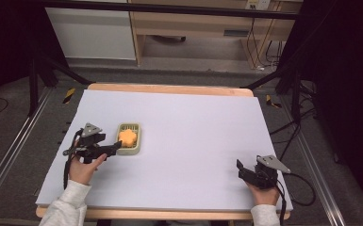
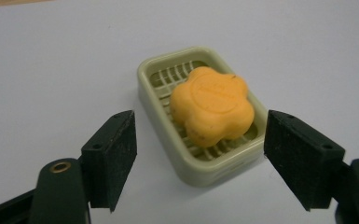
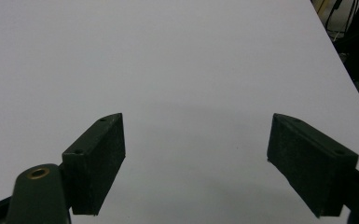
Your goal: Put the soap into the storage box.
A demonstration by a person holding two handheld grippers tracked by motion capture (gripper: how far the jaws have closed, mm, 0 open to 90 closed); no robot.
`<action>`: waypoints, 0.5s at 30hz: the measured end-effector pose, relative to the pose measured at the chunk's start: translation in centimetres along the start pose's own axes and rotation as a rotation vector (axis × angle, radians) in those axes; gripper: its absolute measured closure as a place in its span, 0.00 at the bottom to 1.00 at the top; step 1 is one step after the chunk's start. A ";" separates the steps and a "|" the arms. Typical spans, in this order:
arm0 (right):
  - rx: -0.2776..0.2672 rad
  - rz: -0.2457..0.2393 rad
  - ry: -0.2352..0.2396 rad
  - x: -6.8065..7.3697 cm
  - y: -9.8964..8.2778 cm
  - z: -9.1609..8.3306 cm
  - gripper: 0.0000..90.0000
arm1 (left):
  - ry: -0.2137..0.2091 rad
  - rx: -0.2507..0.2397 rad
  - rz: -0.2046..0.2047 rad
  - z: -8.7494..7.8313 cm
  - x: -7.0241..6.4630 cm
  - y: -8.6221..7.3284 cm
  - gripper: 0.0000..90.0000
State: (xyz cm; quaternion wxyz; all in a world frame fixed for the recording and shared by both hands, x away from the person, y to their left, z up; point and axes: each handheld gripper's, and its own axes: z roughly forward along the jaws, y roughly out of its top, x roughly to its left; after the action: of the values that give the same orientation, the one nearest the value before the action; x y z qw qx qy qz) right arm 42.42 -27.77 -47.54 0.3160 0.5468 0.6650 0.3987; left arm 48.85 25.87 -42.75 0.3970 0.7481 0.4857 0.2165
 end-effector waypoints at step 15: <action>0.003 0.012 -0.003 -0.4 -0.2 -0.3 0.21 | 0.074 0.038 -0.033 -1.7 2.7 -4.5 0.24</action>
State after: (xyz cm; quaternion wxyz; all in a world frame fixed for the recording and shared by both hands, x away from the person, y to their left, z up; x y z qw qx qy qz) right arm 42.14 -28.27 -47.62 0.3139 0.5519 0.6618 0.3986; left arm 46.36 29.88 -45.53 0.3677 0.7389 0.5164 0.2282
